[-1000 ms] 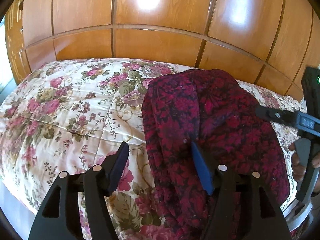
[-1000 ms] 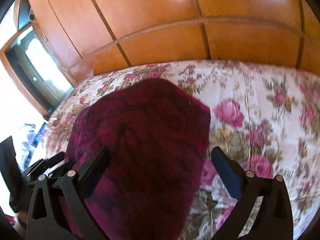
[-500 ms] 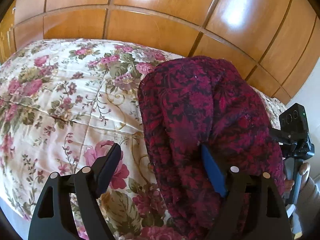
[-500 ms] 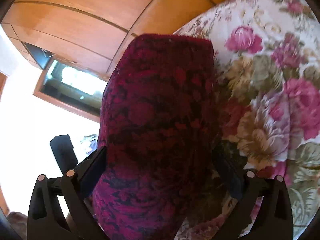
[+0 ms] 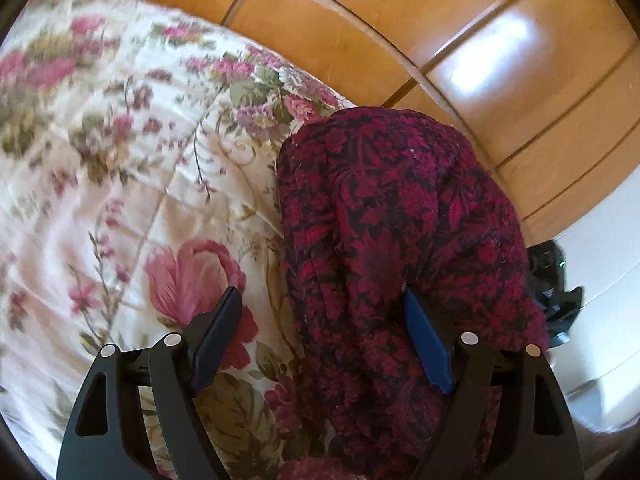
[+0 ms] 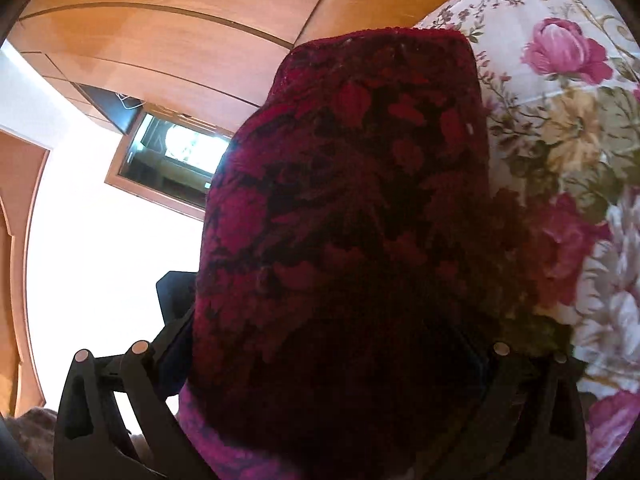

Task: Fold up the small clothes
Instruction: 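Grasp and lift the folded sweater bundle with both grippers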

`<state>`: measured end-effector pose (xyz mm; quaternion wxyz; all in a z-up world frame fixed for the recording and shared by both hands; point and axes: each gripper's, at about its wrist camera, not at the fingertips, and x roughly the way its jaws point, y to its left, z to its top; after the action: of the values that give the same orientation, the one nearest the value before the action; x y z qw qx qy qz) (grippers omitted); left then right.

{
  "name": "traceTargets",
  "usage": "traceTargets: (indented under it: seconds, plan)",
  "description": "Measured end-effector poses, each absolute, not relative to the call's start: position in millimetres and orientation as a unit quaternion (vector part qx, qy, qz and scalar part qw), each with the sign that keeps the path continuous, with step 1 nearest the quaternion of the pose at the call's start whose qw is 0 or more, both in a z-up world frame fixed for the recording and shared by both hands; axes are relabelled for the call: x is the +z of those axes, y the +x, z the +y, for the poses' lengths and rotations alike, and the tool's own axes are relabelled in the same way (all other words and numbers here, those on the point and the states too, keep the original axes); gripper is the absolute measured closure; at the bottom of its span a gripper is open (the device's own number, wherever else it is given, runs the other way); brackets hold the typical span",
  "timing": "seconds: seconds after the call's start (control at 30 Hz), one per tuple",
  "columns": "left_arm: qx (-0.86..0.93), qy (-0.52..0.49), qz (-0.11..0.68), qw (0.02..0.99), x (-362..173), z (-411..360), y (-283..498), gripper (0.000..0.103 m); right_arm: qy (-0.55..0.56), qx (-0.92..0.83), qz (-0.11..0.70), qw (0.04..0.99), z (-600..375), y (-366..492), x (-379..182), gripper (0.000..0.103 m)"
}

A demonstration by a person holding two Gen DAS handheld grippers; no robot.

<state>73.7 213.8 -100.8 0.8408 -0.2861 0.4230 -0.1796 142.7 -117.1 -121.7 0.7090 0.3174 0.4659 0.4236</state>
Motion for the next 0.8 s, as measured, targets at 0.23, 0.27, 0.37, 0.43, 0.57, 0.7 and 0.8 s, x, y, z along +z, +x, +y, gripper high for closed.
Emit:
traceTargets:
  seconds: [0.23,0.27,0.37,0.43,0.57,0.7,0.8]
  plan:
    - [-0.241,-0.325,0.388,0.828,-92,199,69,0.039,0.276,0.422,0.441,0.743,-108,120,-78,0.02]
    - [-0.245,-0.326,0.382,0.83,-88,194,70,0.039,0.271,0.428,0.431,0.747,-108,115,-68,0.021]
    - [-0.269,-0.309,0.373,0.833,-69,171,82,0.039,0.253,0.428,0.393,0.773,-124,106,-38,0.023]
    - [-0.294,-0.301,0.369,0.829,-55,145,101,0.039,0.259,0.417,0.367,0.79,-151,104,-22,0.023]
    - [-0.347,-0.25,0.364,0.828,-16,63,154,0.039,0.291,0.366,0.324,0.822,-225,108,-7,0.023]
    - [-0.391,-0.195,0.374,0.818,9,-31,204,0.039,0.332,0.289,0.287,0.851,-307,103,-12,0.023]
    - [-0.421,-0.136,0.397,0.804,10,-111,233,0.039,0.372,0.215,0.283,0.857,-372,97,-38,0.023]
